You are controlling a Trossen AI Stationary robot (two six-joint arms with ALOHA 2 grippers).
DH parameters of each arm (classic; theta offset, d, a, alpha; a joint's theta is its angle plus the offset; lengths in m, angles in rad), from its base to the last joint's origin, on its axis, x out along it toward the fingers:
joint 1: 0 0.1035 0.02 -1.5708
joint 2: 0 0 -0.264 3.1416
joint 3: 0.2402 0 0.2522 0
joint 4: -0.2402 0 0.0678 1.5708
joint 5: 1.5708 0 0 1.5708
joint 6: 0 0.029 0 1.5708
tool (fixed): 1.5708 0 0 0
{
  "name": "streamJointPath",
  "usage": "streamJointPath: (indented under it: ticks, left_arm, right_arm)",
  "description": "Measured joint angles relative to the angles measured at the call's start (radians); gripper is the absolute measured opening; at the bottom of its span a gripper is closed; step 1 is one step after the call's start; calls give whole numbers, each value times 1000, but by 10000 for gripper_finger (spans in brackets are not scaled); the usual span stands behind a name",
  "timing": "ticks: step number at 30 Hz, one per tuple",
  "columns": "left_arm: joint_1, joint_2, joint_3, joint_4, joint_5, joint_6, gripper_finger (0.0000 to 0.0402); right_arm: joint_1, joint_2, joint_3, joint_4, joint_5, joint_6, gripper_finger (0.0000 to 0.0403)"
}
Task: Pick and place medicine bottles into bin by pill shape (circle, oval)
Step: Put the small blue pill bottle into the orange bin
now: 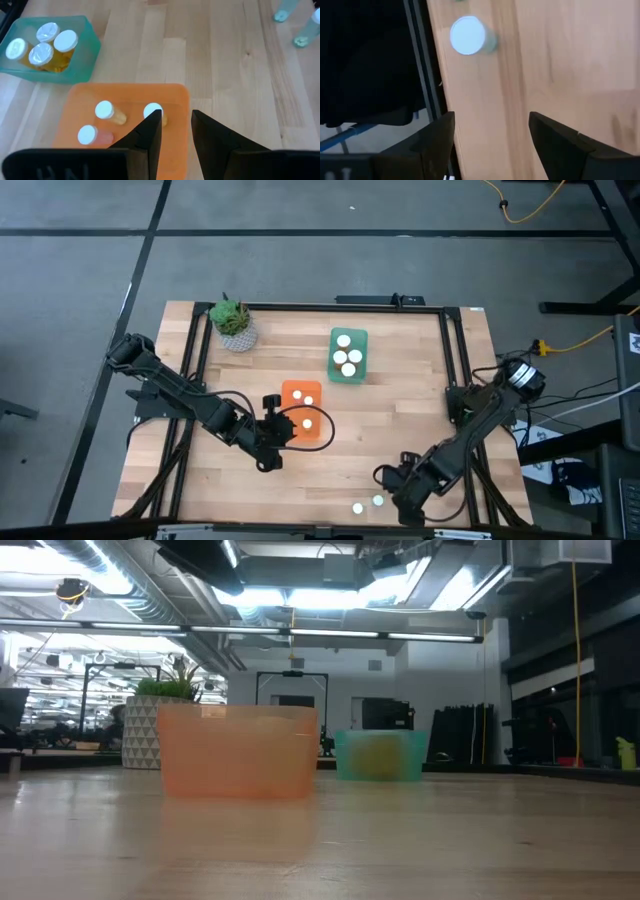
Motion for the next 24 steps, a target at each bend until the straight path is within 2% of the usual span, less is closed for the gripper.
streamJointPath:
  ticks: [11,19,24]
  left_arm:
    - [0,0,1,0,0,-5,99]
    - [0,0,1,0,0,-1,99]
    - [0,0,1,0,0,-1,99]
  right_arm:
    - [-9,131,18,29,-20,-133,257]
    - [-16,161,18,91,45,-366,257]
    - [-16,161,18,156,58,-421,257]
